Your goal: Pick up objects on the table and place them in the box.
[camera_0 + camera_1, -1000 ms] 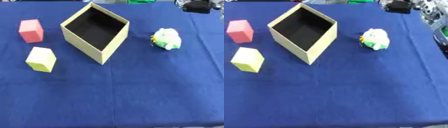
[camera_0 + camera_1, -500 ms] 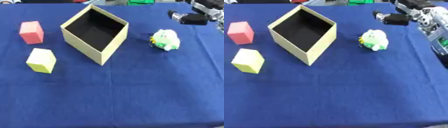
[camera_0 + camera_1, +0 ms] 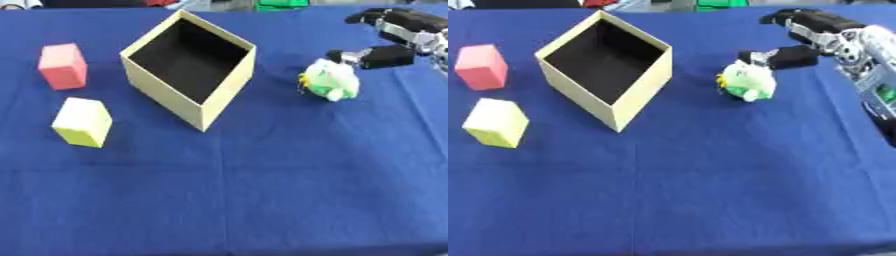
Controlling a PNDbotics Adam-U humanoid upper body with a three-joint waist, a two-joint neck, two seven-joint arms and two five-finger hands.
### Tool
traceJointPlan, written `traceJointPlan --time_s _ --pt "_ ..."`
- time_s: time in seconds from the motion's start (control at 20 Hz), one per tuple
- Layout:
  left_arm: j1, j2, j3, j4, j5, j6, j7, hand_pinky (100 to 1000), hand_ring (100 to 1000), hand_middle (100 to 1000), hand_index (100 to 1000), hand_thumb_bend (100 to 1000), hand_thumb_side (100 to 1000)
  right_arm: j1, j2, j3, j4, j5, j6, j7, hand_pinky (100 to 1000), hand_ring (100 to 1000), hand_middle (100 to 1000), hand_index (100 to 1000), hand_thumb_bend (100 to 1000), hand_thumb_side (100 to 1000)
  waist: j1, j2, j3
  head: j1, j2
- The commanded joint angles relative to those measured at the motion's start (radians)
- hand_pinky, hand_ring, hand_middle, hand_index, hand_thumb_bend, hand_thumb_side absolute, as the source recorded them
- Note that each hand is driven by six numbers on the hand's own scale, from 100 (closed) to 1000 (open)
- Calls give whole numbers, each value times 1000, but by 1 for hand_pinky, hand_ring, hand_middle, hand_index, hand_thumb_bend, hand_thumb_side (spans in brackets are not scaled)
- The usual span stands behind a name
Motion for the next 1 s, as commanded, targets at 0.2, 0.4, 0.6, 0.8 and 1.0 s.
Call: traceJointPlan --time_s 0.2,0.4,0.6,0.8,1.0 --pt "-10 28 2 -19 -7 1 -18 731 663 677 783 280 1000 -22 -40 -14 -19 -22 -27 76 1000 1000 1000 1000 463 693 -1 -19 -1 -2 -10" --pt "-12 29 1 -19 -10 1 -26 730 663 675 781 271 1000 -25 -41 -14 -21 -22 -50 113 1000 1000 1000 1000 434 576 -3 -18 1 -2 -10" --pt "-13 29 1 -19 -13 1 -32 730 663 674 780 264 1000 -27 -41 -13 -22 -14 -65 128 1000 1000 1000 1000 438 531 -4 -17 3 -3 -10" --pt "-15 28 1 -19 -13 2 -35 729 663 673 779 259 1000 -24 -42 -9 -21 -5 -73 136 1000 1000 1000 1000 443 513 -4 -16 4 -3 -9" --pt "-17 28 0 -19 -15 2 -40 728 662 671 778 250 1000 -19 -41 -4 -12 26 -78 138 1000 1000 1000 1000 434 484 -5 -14 7 -5 -11"
